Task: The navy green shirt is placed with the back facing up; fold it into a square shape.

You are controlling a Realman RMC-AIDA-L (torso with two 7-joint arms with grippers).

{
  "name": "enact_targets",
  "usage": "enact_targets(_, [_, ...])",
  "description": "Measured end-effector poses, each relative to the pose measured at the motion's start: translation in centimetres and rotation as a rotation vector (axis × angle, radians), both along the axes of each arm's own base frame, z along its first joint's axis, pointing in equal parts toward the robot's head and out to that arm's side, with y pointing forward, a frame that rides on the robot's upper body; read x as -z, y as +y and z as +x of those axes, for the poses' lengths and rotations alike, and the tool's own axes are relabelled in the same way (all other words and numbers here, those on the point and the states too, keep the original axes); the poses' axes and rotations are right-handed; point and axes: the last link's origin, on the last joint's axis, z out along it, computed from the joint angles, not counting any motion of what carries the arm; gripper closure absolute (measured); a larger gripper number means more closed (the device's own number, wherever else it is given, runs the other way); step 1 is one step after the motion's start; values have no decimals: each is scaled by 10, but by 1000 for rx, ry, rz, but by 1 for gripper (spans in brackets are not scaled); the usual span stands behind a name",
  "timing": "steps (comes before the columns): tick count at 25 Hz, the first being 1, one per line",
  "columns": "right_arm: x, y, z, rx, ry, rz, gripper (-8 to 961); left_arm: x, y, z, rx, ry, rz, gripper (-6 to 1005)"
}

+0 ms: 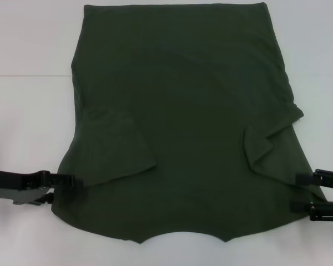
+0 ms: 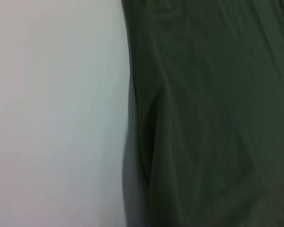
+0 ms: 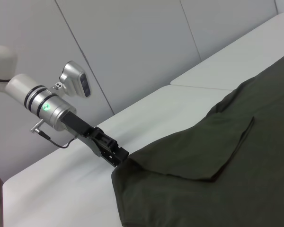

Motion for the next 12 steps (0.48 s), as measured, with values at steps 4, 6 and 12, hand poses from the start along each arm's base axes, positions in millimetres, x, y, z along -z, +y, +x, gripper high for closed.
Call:
enact_targets(4, [-1,1,0,4,3,2,53,1,3,2,28,45,-6,66])
enact_targets(6, [-1,1,0,8,3,2,54,3,4,3,39,72,-16,115])
enact_targets(12, [-2,1,0,17,5,0,54,6,7,2,43,103,-21,416])
